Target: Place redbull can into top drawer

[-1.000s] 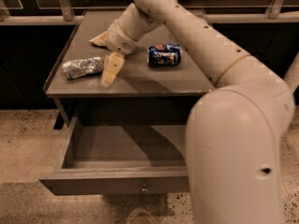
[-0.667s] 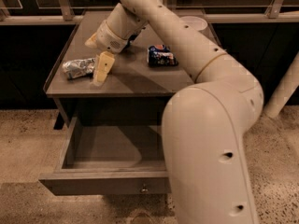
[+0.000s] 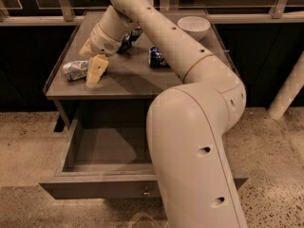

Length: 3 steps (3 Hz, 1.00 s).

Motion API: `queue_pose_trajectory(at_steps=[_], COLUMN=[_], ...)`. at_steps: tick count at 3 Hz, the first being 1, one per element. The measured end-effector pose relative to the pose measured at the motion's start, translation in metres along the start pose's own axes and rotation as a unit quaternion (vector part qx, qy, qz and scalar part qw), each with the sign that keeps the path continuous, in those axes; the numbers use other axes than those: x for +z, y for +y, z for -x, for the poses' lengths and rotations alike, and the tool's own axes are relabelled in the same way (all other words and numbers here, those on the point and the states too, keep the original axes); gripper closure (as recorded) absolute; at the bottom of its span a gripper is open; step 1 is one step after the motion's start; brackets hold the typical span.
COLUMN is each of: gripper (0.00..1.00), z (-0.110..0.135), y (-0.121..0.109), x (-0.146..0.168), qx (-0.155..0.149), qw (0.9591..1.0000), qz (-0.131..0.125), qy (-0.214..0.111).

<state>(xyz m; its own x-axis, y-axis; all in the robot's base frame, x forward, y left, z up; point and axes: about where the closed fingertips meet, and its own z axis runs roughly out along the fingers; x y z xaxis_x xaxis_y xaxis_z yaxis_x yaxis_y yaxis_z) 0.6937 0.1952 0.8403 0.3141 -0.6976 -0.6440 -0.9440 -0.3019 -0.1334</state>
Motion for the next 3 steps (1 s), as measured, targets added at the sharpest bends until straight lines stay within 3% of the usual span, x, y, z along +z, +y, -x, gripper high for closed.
queue_pose_trajectory(at_steps=[3], gripper=[0.88], z=[0.0], y=[0.0], x=[0.0002], qx=[0.0], qw=[1.0], qz=[0.0], qy=[0.0])
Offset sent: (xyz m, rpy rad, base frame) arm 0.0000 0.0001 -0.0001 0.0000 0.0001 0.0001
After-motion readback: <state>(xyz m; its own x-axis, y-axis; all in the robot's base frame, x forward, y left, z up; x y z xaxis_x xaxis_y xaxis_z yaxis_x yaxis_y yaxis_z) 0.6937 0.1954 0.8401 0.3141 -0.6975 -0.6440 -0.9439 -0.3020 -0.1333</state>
